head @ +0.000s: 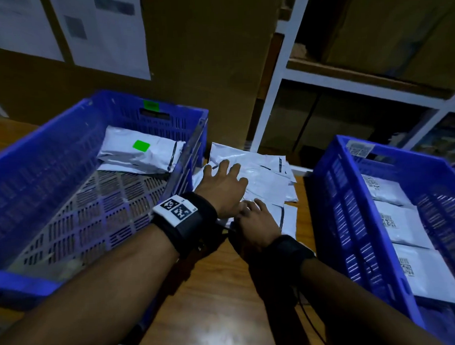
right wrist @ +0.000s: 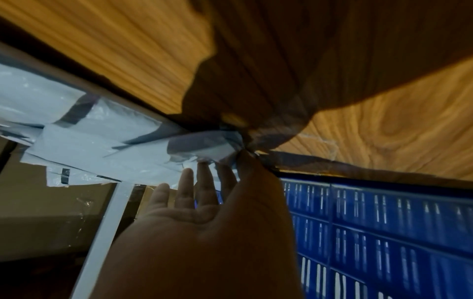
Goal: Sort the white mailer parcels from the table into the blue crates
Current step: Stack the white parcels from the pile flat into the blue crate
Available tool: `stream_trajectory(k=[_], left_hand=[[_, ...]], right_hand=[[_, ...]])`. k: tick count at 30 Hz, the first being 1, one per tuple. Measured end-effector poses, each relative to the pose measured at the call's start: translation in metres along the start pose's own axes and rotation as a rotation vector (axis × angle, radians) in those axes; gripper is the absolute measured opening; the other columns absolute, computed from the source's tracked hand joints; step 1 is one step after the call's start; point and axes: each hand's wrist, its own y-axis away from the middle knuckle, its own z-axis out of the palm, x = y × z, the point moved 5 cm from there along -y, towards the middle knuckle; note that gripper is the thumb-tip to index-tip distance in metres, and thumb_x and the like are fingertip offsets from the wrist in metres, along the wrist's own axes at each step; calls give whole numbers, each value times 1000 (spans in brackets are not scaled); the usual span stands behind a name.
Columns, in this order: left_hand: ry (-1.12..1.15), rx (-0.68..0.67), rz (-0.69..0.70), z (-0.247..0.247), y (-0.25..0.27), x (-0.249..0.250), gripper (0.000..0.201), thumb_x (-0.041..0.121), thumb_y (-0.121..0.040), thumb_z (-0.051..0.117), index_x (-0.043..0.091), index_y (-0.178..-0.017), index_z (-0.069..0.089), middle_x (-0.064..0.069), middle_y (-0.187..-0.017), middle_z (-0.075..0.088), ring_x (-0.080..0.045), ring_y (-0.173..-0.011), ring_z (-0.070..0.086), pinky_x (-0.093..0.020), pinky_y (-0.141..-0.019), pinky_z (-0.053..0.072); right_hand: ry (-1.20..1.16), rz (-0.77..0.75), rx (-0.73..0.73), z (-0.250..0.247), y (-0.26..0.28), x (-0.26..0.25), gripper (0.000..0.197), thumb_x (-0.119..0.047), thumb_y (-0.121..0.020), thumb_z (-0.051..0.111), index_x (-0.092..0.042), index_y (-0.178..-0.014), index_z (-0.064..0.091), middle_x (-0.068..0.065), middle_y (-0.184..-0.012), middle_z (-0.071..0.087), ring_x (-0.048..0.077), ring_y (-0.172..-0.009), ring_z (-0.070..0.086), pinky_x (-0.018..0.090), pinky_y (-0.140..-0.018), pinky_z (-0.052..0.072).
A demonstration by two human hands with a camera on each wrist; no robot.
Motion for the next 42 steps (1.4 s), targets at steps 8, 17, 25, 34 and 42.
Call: stream_trajectory(k=[8, 17, 25, 34, 42], left_hand=[[-56, -48, -86, 13, -2, -9, 57, 48, -94, 56, 17, -140, 45, -12, -154, 31, -37, -144, 20, -61, -112, 24], [-86, -69, -78, 15, 0, -8, 59, 50, -94, 54, 17, -141, 43, -13, -155, 29, -38, -144, 20, -61, -112, 24], [-73, -133, -143, 19, -2, -15, 65, 52, -90, 61, 17, -141, 42, -12, -152, 31, -38, -142, 20, -60, -111, 21], [-161, 123, -184, -12, -1, -13, 33, 15, -96, 49, 22, -126, 59, -7, -134, 55, -33, -132, 39, -60, -107, 32], [-18, 512, -270, -36, 5, -15, 75, 40, -96, 55, 15, -156, 17, -14, -166, -3, -39, -151, -4, -66, -118, 2]], right_hand=[[-14, 3, -65, -21, 6, 37, 54, -36, -87, 58, -12, -135, 51, 7, -148, 43, 28, -144, 25, 46, -116, 16], [-74, 68, -76, -6, 15, 16, 37, -43, -89, 49, -19, -110, 68, 5, -136, 49, 30, -136, 31, 58, -110, 18], [-236, 115, -14, -43, 3, 57, 15, -29, -90, 57, -23, -100, 67, -2, -126, 57, 28, -135, 38, 56, -104, 29], [-344, 46, 105, -110, 15, 81, 44, -61, -96, 35, -25, -93, 60, -3, -108, 63, 24, -121, 50, 54, -103, 35], [-123, 87, 223, -138, 17, 104, 25, -27, -94, 49, -15, -112, 63, 5, -122, 64, 28, -133, 43, 53, -113, 20]])
